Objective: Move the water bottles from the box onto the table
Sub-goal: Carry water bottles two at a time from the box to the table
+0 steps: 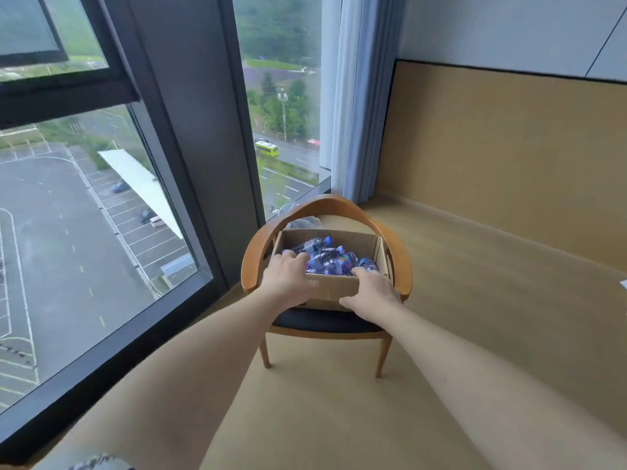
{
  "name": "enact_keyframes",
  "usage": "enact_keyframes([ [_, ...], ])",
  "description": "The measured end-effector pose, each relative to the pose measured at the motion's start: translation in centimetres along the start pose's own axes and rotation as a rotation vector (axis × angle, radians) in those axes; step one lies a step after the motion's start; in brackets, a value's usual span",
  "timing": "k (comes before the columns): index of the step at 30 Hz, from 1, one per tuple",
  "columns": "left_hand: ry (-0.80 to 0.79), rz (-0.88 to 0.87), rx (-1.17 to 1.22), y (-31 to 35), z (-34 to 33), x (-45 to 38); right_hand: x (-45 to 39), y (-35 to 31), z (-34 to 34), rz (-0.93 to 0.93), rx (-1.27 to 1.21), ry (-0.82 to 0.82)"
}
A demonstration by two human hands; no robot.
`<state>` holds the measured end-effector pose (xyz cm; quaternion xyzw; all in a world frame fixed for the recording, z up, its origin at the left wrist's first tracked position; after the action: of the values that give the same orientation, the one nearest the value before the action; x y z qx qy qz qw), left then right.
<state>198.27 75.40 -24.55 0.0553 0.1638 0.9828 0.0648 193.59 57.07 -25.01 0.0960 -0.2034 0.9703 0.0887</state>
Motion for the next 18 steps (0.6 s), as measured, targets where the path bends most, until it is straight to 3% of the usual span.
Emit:
enact_keyframes([
  [7, -0.204, 0.052, -0.079, -3.1, -5.1, -6.3, -8.4, 0.7, -3.2, -0.107, 0.000, -0.186],
  [18, -0.252, 0.135, -0.124, -5.1, -6.6, -25.5, -30.4, 0.4, -2.9, -0.048, -0.057, -0.282],
])
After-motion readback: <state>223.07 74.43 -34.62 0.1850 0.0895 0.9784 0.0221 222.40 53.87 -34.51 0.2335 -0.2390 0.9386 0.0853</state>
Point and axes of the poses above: each hand's wrist, its own x-axis away from the middle knuckle, its own z-axis out of the back of the hand, y = z × x, the point moved 1 cm from there along -x, towards the middle knuckle, and after that the axes turned 1 degree about y, right-handed, at the moved point
